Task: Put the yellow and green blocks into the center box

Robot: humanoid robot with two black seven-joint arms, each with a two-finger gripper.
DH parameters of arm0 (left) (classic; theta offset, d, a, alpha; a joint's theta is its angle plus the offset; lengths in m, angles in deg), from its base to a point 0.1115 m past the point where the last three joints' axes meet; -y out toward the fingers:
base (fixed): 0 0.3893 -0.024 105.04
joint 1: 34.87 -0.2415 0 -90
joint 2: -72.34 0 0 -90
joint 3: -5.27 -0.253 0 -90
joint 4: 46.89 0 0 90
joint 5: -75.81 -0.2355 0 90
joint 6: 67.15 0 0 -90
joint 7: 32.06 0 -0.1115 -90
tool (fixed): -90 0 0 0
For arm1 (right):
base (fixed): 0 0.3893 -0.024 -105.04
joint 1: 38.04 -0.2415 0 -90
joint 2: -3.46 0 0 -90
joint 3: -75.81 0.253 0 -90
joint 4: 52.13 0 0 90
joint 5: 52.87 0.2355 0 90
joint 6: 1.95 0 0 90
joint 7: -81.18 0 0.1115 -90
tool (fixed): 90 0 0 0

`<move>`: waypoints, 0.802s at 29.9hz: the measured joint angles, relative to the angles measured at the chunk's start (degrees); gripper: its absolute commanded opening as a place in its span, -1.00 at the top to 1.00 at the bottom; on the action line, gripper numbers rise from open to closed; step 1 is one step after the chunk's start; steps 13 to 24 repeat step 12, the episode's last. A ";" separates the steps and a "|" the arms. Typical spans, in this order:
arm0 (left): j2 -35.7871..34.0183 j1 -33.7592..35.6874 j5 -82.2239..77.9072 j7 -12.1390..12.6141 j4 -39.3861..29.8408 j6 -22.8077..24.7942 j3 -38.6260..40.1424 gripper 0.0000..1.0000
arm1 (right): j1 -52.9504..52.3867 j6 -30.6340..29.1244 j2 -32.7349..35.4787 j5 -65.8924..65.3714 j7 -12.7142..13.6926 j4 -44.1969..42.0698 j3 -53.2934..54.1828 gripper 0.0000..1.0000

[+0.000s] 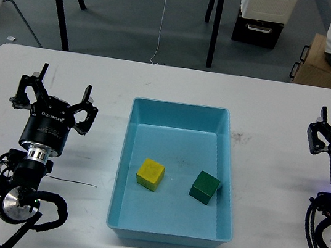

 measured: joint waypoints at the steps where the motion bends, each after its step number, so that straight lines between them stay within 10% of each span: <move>1: 0.22 -0.38 0.39 0.00 -0.02 0.50 -0.01 -1.00 | 0.10 -0.07 -0.95 0.01 0.74 0.00 -0.05 -0.97; 24: 1.82 -1.71 13.79 0.08 -0.04 3.74 -0.03 -1.00 | 1.05 -0.62 -3.14 -0.59 1.32 -0.06 -0.64 -0.97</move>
